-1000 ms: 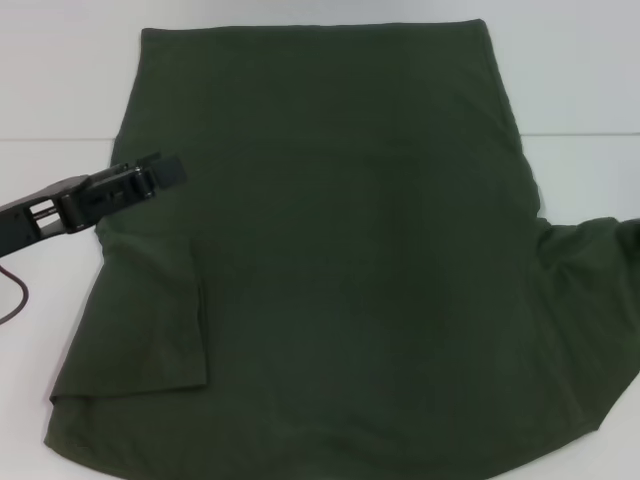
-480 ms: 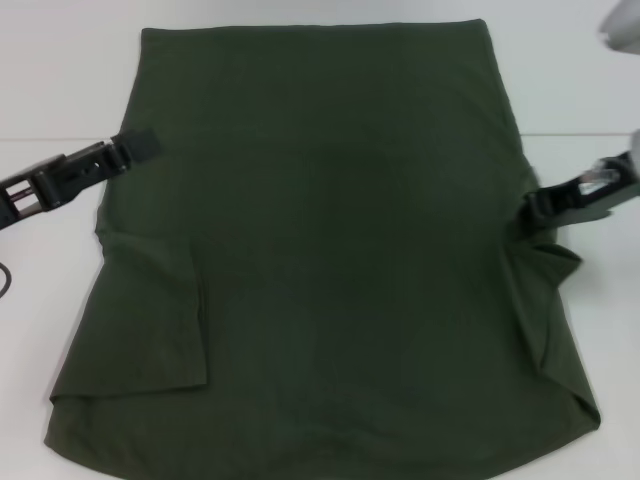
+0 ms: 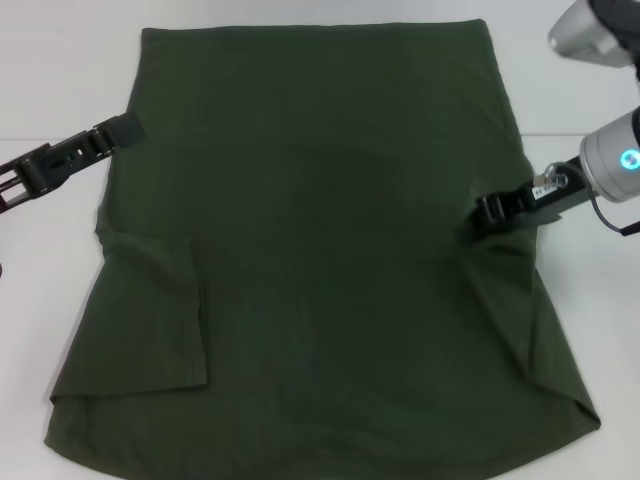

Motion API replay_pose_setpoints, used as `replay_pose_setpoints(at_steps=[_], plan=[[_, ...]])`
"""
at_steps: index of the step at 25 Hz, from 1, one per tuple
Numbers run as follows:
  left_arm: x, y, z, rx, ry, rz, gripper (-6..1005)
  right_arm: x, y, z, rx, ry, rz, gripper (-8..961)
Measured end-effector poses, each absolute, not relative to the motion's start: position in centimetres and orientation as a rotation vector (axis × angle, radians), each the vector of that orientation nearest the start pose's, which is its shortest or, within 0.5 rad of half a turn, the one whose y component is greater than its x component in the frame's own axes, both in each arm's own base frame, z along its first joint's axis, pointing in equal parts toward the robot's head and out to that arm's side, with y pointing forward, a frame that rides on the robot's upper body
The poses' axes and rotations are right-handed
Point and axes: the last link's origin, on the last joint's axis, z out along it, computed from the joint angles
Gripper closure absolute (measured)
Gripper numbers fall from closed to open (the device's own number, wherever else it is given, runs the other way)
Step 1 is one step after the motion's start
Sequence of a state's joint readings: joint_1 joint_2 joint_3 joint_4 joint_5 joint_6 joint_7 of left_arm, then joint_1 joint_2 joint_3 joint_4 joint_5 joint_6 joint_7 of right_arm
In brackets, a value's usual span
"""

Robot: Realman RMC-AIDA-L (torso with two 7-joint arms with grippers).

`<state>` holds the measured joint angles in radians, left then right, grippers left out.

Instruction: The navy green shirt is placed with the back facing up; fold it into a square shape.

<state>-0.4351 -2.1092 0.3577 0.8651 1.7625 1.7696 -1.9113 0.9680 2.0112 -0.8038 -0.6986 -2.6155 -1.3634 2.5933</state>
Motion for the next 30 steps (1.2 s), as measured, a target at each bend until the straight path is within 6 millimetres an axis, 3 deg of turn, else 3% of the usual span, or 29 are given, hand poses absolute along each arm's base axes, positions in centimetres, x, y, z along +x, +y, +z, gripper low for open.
replay_pose_setpoints(at_steps=[4,8,11,14,19,24,30], plan=[[-26.5,31.3,9.4,-2.221,-1.102,-1.327,214,18.4,43.3,2.1,-2.433,1.600,0.174,791],[-26.6,31.3,9.5,-2.212,-1.107,-1.332,215,19.8,43.0,3.1,-2.406,1.671,0.224,775],[-26.8,31.4,9.7,-2.204,-1.139,-1.328,216,20.8,42.5,4.1,-2.391,1.694,0.272,650],[-27.6,31.5,10.3,-2.191,-1.293,-1.280,217,22.2,42.0,5.8,-2.349,1.712,0.294,526],[-29.7,30.3,11.3,-2.172,-1.780,-1.056,217,24.0,41.5,8.9,-2.261,1.741,0.280,330],[-31.9,28.0,11.6,-2.106,-2.056,-0.921,217,23.8,41.7,9.9,-2.256,1.727,0.285,324],[-34.5,26.2,10.9,-1.976,-2.222,-0.694,217,22.8,42.3,9.5,-2.285,1.688,0.276,323]])
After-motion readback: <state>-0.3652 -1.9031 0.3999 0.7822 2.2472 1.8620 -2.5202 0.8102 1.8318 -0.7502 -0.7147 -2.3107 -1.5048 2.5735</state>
